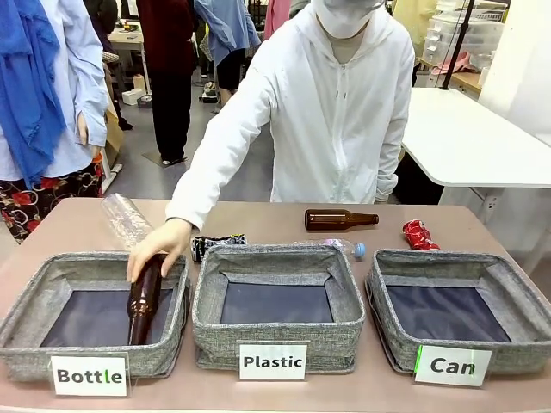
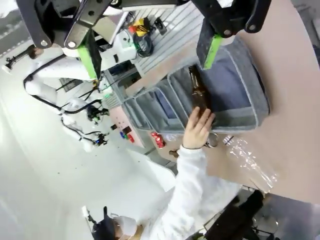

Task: Sort the can waste into the basket.
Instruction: Pick up the can waste from the table and place it in the right Fabric basket.

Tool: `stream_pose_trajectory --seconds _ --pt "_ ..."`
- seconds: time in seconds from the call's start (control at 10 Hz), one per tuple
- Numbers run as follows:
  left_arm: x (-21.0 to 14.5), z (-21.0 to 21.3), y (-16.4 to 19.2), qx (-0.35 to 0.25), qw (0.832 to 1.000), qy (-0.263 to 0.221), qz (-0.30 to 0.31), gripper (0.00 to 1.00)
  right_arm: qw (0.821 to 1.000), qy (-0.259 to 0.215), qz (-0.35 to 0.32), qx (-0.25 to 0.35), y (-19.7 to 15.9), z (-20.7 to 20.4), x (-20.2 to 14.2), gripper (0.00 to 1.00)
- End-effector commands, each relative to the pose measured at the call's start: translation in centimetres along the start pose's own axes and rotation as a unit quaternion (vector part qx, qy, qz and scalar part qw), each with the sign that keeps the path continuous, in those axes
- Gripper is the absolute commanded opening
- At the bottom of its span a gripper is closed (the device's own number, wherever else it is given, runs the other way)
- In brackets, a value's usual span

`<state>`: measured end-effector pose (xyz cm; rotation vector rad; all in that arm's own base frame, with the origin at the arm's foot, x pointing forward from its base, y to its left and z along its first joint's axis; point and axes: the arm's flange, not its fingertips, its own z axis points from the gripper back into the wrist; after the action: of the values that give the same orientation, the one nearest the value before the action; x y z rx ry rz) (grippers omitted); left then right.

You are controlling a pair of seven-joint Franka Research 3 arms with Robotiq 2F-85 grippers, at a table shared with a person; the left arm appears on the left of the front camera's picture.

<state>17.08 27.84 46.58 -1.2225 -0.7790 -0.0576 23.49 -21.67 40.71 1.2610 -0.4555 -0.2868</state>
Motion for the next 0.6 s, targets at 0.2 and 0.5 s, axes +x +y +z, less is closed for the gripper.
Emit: stream_pose_trajectory --seconds 0.2,0.5 --pt "-1.5 -0.2 0.2 -0.027 1.0 0.009 -0.005 1.0 1.0 -0.007 0.015 0.011 0.1 0.1 0.3 1.0" --pt "3.6 -4.5 -1.1 -0.007 0.997 0.074 -0.017 1.0 1.0 -0.007 0.015 0.011 0.1 0.1 0.3 1.0"
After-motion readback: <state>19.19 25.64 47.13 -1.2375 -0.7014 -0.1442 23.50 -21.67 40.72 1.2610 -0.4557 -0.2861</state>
